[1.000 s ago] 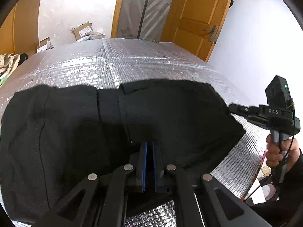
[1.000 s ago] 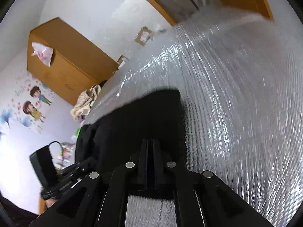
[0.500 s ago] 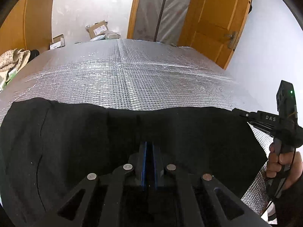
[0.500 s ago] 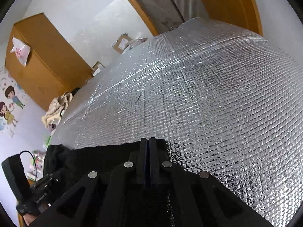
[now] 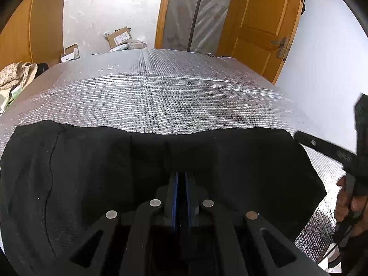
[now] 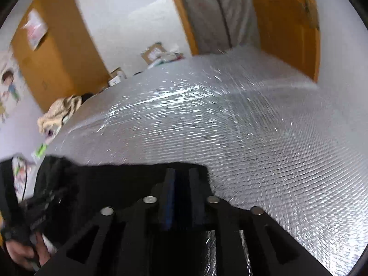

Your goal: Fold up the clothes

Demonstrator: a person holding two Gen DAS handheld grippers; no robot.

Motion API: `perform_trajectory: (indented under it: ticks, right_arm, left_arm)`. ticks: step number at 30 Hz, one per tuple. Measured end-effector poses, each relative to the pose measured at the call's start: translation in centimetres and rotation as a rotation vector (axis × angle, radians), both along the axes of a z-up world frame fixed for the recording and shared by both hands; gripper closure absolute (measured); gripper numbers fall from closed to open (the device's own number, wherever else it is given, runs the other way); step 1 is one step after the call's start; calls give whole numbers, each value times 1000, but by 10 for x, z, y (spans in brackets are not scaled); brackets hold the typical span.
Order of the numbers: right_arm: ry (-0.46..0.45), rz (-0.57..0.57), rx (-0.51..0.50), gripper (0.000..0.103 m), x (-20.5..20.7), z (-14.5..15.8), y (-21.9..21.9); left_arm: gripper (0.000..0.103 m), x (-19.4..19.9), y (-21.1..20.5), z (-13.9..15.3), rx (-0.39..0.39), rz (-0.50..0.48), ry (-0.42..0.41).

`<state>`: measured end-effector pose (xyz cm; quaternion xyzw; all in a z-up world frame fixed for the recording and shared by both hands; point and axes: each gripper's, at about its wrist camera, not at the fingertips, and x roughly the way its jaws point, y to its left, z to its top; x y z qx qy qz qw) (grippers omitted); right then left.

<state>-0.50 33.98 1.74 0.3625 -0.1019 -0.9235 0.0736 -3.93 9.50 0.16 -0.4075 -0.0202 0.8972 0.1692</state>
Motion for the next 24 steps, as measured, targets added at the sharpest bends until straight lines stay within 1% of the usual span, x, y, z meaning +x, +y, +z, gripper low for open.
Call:
perform_trajectory:
  ticks: [1, 4, 7, 9, 13, 15, 17, 20, 24]
  right_arm:
    - [11, 12, 37, 78, 9, 2, -5]
    - [7, 38, 106, 78, 24, -1, -17]
    - [-28, 36, 121, 77, 32, -14, -19]
    - [-9, 28, 131, 77, 34, -20, -21]
    - [15, 27, 196, 77, 38, -23, -29]
    - [18, 27, 194, 77, 38, -24, -27]
    - [18, 27, 164, 77, 38, -24, -22]
    - [20, 28, 152, 77, 38, -24, -20]
    - [23, 27, 149, 77, 39, -24, -20]
  left_arm:
    - [98, 0, 0, 0, 0, 0, 0]
    - [98, 1, 0, 0, 5, 0, 0]
    - [98, 2, 0, -1, 4, 0, 1]
    - [98, 3, -1, -1, 7, 0, 0]
    - [98, 6, -3, 2, 11, 12, -6]
    - [98, 14, -3, 6, -1, 15, 6]
    - [98, 23, 0, 6, -11, -6, 21]
    - [97, 31, 4, 3, -27, -32, 35]
    - [96, 30, 1, 0, -3, -30, 36]
